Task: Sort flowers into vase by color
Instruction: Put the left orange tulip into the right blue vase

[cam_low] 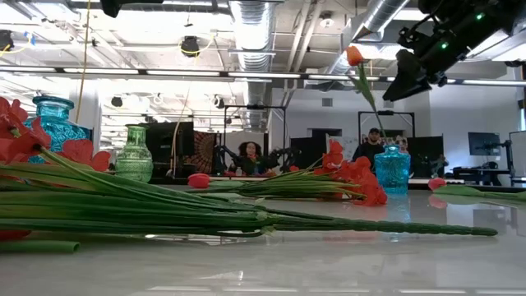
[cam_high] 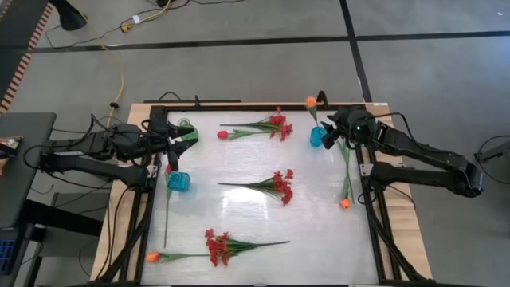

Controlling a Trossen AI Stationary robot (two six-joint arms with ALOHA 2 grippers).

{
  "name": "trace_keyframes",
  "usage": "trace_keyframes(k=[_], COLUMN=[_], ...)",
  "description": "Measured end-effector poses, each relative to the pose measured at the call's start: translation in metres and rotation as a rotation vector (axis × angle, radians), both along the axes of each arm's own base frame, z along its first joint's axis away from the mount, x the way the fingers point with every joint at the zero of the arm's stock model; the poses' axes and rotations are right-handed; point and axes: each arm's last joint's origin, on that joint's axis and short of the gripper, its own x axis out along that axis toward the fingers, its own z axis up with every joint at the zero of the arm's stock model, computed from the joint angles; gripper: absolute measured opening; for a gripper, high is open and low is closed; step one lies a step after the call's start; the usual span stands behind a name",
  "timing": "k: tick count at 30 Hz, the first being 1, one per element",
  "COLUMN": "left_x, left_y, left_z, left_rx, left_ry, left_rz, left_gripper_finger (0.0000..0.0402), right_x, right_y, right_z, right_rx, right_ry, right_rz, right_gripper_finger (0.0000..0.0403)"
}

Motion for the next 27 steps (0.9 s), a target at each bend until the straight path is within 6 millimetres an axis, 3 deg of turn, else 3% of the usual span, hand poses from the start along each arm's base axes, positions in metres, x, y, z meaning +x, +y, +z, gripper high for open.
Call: trace_keyframes(k=[6, 16, 27], left_x=[0.000, 0.000, -0.001], left_y=[0.000, 0.000, -0.004], left_z=[0.000, 0.000, -0.009], left_rx=[0.000, 0.024, -0.020], left_ry=[0.000, 0.011, 0.095], left_rz=[-0.001, -0.007, -0.132], left_gripper_finger=[0.0178, 0.0178, 0.0178], right_x=[-0.003, 0.007, 0.051], right_y=[0.008, 0.035, 0.094], right_z=[0.016, 0.052, 0.062], right_rx=[0.056, 0.048, 0.081], right_ry=[0.029, 0.014, 0.105], right_rz=[0.017, 0.258, 0.656], right_gripper_finger=[0.0221, 0.0222, 0.0221])
